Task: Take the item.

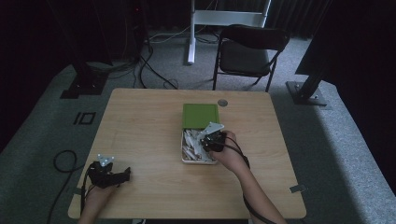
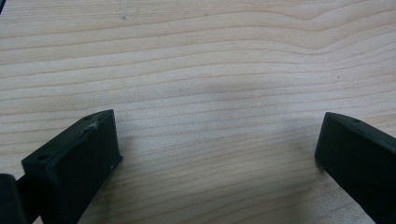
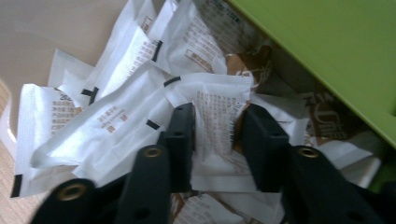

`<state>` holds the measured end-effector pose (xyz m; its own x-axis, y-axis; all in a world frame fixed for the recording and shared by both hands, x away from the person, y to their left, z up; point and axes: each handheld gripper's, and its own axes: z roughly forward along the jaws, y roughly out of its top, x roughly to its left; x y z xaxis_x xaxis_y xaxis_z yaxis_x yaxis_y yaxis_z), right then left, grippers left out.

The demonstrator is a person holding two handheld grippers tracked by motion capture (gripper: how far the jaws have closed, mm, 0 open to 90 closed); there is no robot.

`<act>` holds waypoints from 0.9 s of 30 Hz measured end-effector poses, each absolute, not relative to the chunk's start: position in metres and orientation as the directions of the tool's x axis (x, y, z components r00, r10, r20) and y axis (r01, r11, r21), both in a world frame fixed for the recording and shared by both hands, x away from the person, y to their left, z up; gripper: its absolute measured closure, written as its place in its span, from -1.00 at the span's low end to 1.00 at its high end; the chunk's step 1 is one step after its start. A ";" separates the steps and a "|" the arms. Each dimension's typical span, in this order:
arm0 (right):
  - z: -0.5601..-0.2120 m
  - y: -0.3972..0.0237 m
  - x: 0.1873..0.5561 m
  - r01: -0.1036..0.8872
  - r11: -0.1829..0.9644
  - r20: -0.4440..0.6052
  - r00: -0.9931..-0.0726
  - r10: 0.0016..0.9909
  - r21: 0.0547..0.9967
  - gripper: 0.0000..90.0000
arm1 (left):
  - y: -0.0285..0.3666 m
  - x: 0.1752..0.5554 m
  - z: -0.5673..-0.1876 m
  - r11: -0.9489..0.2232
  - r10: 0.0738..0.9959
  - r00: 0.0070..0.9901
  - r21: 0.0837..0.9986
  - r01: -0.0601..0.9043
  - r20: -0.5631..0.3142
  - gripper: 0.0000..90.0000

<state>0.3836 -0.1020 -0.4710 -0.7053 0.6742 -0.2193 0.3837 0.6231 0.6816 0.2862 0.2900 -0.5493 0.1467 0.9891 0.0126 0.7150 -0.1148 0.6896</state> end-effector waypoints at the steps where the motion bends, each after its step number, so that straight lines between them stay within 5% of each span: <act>1: -0.471 -0.103 0.383 0.391 0.618 -0.211 -0.704 0.678 0.682 0.53 | 0.290 0.286 -0.549 -0.115 0.989 0.147 0.690 0.715 0.012 -0.99; 6: -0.467 -0.108 0.382 0.419 0.552 -0.137 -0.694 0.706 0.721 0.71 | 0.290 0.286 -0.549 -0.114 0.989 0.147 0.690 0.715 0.012 -0.99; 27: -0.425 -0.144 0.358 0.373 0.449 -0.087 -0.683 0.725 0.812 0.74 | 0.290 0.286 -0.549 -0.115 0.989 0.146 0.691 0.714 0.013 -0.99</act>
<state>0.3575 -0.1439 -0.4252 -0.6834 0.7248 -0.0872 0.3725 0.4490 0.8122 0.2863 0.2899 -0.5494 0.1464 0.9891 0.0126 0.7141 -0.1145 0.6906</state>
